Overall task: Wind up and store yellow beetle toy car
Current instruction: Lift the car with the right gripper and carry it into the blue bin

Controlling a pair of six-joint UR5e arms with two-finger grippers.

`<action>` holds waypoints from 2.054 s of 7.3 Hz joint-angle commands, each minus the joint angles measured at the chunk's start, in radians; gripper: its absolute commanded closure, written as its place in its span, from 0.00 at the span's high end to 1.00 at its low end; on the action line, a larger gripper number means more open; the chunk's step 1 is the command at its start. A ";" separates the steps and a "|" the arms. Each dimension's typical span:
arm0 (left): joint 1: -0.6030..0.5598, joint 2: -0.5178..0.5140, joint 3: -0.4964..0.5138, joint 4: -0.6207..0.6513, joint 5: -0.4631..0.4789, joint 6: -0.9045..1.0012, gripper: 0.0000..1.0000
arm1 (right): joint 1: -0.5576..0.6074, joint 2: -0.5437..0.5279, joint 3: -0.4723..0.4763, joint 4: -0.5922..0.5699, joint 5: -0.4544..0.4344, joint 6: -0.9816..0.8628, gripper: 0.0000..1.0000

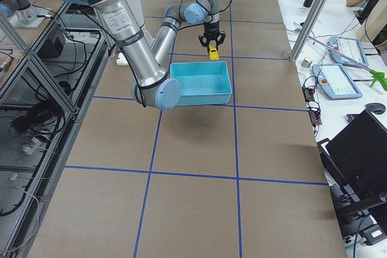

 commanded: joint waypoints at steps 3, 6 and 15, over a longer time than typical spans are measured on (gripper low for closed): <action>0.000 0.001 0.001 0.000 0.000 0.000 1.00 | 0.009 -0.205 0.002 0.161 0.007 -0.036 0.00; 0.000 0.001 0.001 0.000 0.000 0.000 1.00 | -0.036 -0.218 -0.070 0.209 0.005 0.028 0.00; 0.000 -0.001 0.004 0.002 0.008 0.008 1.00 | -0.117 -0.257 -0.099 0.209 0.053 0.110 0.99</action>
